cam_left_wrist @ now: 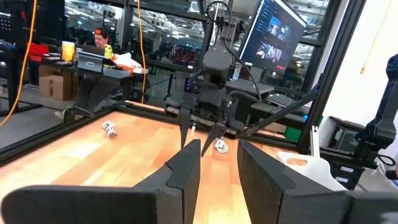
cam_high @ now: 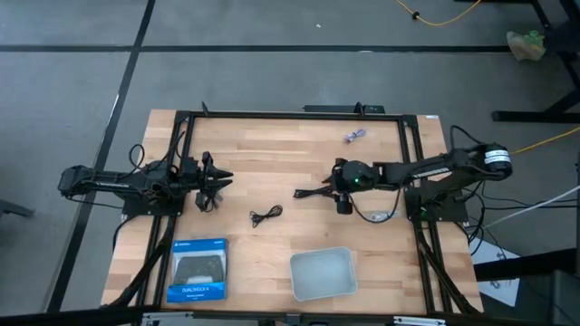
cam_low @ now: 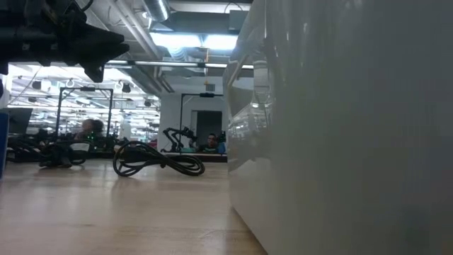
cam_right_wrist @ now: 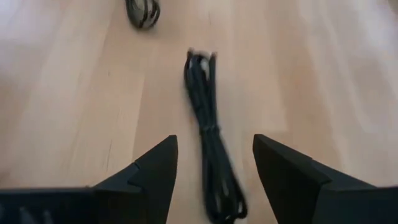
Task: Pick and place USB-C Cables
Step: Put the top right black USB cable into the white bin
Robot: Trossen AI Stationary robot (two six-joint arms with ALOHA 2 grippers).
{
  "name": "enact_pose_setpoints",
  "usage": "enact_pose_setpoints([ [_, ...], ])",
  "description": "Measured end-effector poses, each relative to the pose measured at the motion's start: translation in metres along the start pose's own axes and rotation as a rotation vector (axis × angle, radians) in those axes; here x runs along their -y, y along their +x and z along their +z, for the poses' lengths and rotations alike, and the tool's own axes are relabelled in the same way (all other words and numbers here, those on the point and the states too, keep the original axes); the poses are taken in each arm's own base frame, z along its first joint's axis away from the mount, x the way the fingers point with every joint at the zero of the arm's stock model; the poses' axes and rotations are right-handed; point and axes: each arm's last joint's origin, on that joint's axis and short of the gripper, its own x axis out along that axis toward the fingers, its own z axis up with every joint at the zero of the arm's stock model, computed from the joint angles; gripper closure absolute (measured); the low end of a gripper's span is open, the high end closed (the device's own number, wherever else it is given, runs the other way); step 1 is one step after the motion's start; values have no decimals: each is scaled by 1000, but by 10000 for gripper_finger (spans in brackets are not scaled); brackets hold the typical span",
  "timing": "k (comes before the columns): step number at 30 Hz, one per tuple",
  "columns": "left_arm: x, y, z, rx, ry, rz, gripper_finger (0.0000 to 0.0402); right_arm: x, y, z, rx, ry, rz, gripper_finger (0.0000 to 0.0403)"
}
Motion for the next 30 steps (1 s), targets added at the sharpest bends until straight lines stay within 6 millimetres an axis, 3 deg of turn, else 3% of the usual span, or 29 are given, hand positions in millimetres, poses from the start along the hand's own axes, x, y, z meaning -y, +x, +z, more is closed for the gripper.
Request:
enact_pose_setpoints([
  [8, 0, 0, 0, 0, 0, 0, 302, -2, 23, -15, -86, -8, -24, 189],
  [19, 0, 0, -1, -15, 2, 3, 302, -3, 39, -28, -161, 13, -37, 195],
  [23, -1, 0, -4, -38, 4, 9, 302, -4, 38, -27, -159, 74, -38, 247],
  [28, -1, 0, -5, -50, 5, 12, 302, -2, 34, -25, -150, 168, -77, 369],
  [30, -1, 0, -5, -49, 4, 11, 302, -1, 31, -23, -138, 189, -107, 374],
])
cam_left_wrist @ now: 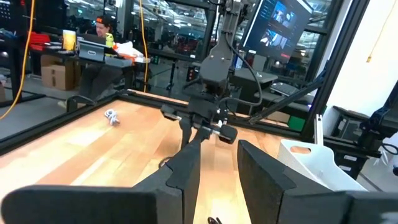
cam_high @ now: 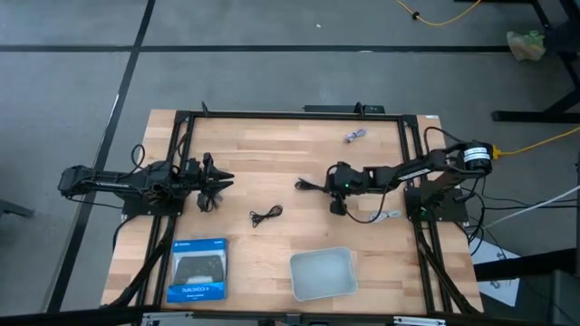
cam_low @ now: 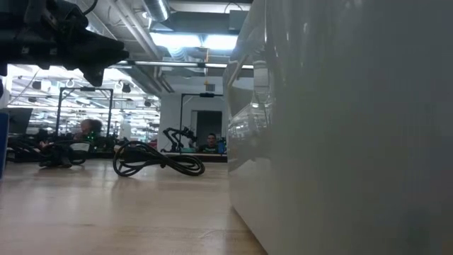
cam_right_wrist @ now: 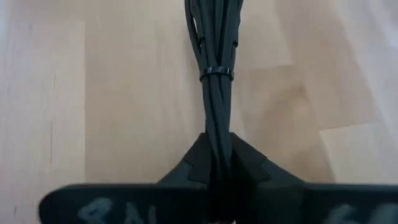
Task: Pick and place USB-C Cables
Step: Put the top right black USB cable into the white bin
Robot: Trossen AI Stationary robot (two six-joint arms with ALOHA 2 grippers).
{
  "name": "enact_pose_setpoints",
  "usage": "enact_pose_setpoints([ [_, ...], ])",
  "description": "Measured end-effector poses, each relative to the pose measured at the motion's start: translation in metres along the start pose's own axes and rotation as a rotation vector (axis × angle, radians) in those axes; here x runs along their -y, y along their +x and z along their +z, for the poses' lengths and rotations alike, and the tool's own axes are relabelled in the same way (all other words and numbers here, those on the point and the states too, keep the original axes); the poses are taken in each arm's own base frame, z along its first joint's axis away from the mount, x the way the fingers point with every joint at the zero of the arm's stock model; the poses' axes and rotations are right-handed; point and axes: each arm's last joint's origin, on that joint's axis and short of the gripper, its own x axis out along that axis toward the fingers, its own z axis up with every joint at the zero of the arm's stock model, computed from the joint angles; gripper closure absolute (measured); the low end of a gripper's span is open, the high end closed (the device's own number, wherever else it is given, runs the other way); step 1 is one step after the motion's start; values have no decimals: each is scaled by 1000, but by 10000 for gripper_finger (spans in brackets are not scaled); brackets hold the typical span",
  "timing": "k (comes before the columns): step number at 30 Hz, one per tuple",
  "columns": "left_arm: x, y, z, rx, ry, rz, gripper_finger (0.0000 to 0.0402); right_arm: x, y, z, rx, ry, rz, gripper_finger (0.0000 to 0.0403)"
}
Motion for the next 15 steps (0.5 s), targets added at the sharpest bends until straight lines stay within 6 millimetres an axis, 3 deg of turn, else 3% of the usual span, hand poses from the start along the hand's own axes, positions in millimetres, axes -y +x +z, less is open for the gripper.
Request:
enact_pose_setpoints([
  [6, 0, 0, 0, 0, -1, 0, 302, -1, -29, 28, 128, 36, -19, 374],
  [12, 0, 0, 0, 0, 0, 1, 302, -20, -83, 64, 273, 53, 155, 374],
  [15, 0, 0, 0, 1, 0, 3, 302, -35, -110, 74, 305, 47, 324, 374],
])
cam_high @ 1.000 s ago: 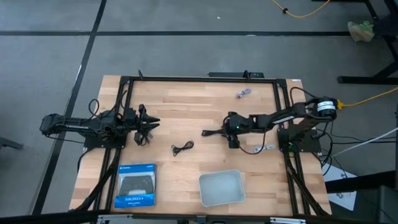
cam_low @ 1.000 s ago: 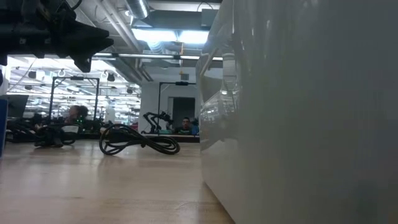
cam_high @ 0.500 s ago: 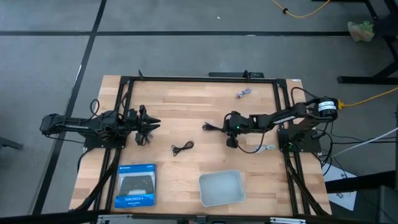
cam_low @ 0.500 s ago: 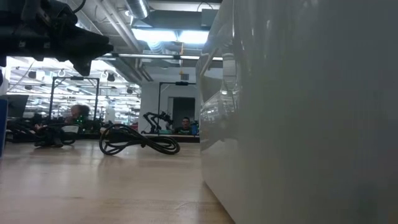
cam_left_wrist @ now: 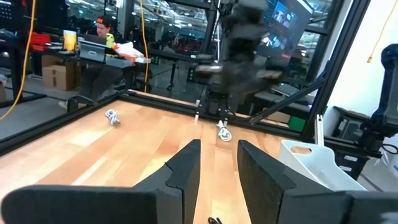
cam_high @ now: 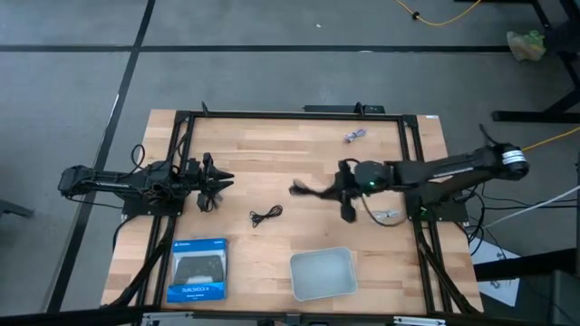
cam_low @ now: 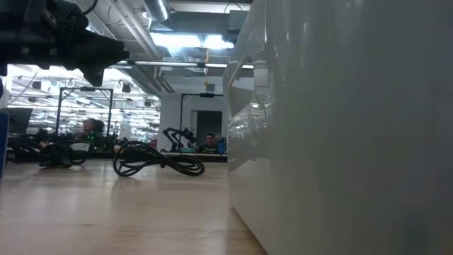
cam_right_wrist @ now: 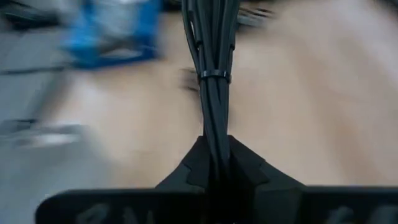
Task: Pick and place USB-C Cables
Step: Put the top right black USB cable into the white bin
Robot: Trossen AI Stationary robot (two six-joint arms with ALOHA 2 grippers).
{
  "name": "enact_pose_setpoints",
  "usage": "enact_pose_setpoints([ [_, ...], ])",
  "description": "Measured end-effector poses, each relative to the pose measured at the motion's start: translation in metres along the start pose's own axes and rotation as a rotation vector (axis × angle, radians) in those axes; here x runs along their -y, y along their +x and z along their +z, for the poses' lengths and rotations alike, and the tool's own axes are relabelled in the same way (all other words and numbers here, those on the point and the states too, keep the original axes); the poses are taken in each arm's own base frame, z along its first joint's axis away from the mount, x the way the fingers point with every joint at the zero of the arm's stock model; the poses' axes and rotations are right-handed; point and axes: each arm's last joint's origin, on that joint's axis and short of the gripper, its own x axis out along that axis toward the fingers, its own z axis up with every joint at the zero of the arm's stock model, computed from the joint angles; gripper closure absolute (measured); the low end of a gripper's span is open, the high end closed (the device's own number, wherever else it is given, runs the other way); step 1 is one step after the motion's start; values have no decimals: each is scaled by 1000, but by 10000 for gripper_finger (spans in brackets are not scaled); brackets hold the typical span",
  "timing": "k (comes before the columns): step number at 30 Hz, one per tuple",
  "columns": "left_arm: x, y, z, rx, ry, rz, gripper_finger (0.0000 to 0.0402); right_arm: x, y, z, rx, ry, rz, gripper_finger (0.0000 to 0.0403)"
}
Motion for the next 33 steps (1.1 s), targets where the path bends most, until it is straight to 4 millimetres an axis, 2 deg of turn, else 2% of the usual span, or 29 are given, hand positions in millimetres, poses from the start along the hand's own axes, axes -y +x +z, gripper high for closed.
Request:
enact_pose_setpoints([
  [3, 0, 0, 0, -1, 13, 1, 302, -23, -12, 6, 15, 33, 209, 374],
  [5, 0, 0, 0, -4, 32, 3, 302, -37, -14, 3, -11, 74, 291, 374],
  [12, -2, 0, 0, 1, 59, 48, 302, -86, -5, -23, -177, 98, 419, 374],
  [15, -2, 0, 0, 6, 60, 75, 302, -102, 1, -36, -233, 107, 414, 374],
  [19, -2, 0, 0, 6, 60, 79, 302, -114, 9, -47, -269, 188, 373, 366],
  [25, -2, 0, 0, 6, 57, 79, 302, -118, 20, -55, -304, 242, 364, 301],
  [33, -2, 0, 0, 6, 55, 80, 302, -119, 21, -56, -322, 241, 386, 289],
])
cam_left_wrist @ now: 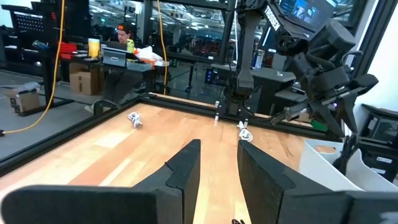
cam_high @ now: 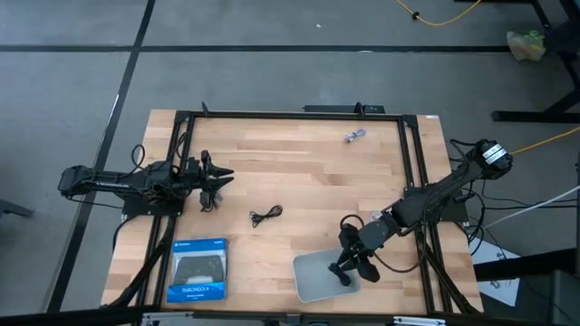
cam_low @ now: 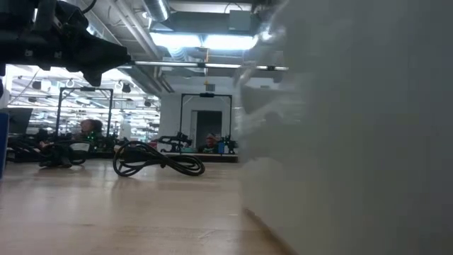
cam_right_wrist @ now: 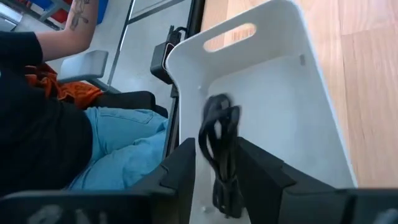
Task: Pick and place USB-C Cables
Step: Put the top right black USB cable into the white bin, then adjust the white bin on the table
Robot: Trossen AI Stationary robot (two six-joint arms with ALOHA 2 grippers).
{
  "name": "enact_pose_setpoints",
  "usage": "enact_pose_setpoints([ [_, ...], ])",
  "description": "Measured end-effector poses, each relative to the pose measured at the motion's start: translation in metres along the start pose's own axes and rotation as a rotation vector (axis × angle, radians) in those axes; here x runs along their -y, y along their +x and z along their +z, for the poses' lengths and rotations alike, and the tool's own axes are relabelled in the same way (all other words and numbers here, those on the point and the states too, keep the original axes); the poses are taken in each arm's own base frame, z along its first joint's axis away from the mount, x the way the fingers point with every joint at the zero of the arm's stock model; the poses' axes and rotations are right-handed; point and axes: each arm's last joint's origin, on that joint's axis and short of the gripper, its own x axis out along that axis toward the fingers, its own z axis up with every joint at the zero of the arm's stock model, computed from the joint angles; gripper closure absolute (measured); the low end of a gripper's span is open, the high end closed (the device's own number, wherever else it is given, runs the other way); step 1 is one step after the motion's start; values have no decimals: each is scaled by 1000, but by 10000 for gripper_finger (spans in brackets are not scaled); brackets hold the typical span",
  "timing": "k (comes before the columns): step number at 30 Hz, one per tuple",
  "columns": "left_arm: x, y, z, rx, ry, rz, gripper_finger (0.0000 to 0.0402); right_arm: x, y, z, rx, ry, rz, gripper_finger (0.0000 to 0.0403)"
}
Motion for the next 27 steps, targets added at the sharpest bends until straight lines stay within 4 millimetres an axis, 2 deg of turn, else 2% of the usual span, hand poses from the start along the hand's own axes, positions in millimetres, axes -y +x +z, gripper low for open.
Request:
enact_pose_setpoints([
  [6, 0, 0, 0, 0, 0, -1, 302, 0, 0, 0, 0, -1, 2, 287],
  [11, 0, 0, 0, 0, 0, -1, 302, 4, -2, 4, 10, -80, 0, 287],
  [16, 0, 0, 0, 0, 0, 0, 302, 23, -6, 7, 25, -132, -196, 287],
  [21, 0, 0, 0, 0, -1, 0, 302, 49, -14, -3, -81, -66, -480, 287],
  [27, 0, 0, 0, 0, 0, -1, 302, 49, -14, -6, -127, -28, -447, 286],
])
